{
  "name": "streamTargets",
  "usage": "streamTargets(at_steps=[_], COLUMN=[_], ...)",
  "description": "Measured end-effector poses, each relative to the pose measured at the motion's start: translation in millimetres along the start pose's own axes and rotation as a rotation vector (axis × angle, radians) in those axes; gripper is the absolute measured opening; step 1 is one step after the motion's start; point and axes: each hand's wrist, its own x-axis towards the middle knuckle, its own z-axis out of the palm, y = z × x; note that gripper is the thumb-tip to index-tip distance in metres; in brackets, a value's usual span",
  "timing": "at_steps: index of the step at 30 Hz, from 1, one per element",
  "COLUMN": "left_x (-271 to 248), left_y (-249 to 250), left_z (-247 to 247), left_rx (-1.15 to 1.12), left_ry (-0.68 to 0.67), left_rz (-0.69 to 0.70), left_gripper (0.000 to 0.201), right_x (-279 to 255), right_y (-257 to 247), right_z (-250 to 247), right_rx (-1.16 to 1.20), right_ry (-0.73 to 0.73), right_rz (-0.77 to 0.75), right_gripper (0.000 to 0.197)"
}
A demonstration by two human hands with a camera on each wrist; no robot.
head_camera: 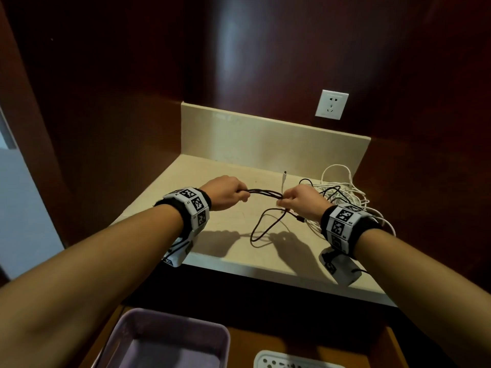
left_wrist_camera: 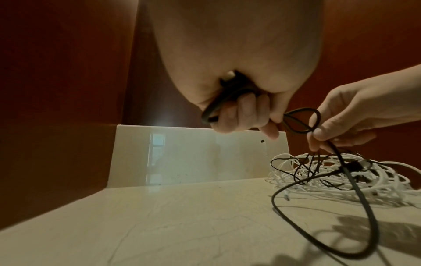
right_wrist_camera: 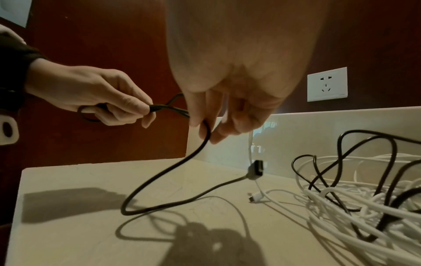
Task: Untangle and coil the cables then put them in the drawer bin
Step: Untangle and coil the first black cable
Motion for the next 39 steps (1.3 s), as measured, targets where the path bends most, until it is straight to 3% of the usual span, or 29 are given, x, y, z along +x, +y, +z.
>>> streamTargets(at_steps=[3, 6, 7, 9, 14, 22, 28, 31, 35, 37, 39], left_x=[2, 4, 5, 6, 10, 12, 11, 9, 13, 14, 14], left_y=[3, 8, 10, 13, 10, -2, -9, -9, -11, -11, -10], left_z=[4, 7, 8, 9, 13, 13, 13, 14, 12, 10, 9], left_rx=[-0.067, -0.181, -0.196, -0.183, -0.104, 0.109, 0.009, 0.036, 0.087, 0.11, 0.146], left_ry=[0.009, 0.014, 0.023, 0.06, 0.085, 0.056, 0.004, -0.013, -0.019, -0.023, -0.032], left_rz=[0.005, 0.001, 0.002, 0.013, 0.012, 0.02, -0.006, -0.002, 0.008, 0.017, 0.028], left_gripper=[0.026, 0.024, 0.023, 0.023, 0.029, 0.033, 0.022, 0.022, 0.024, 0.025, 0.027], right_x=[2, 6, 7, 8, 2, 0, -2, 1, 2, 1, 3], right_y=[2, 1, 0, -3, -14, -24, -29, -28, -24, -26, -28], right_z=[4, 8, 8, 9, 5, -3, -2, 2, 5, 8, 11], right_rx=[0.105, 0.351, 0.44, 0.611, 0.87, 1.01, 1.026, 0.848, 0.146, -0.133, -0.361], right_ry=[0.05, 0.109, 0.135, 0.154, 0.157, 0.167, 0.117, 0.165, 0.13, 0.066, 0.06], right_rz=[0.053, 0.107, 0.127, 0.161, 0.207, 0.263, 0.243, 0.187, -0.131, -0.265, -0.277], right_gripper=[0.022, 0.007, 0.015, 0.026, 0.022, 0.019, 0.019, 0.03, 0.071, 0.078, 0.076])
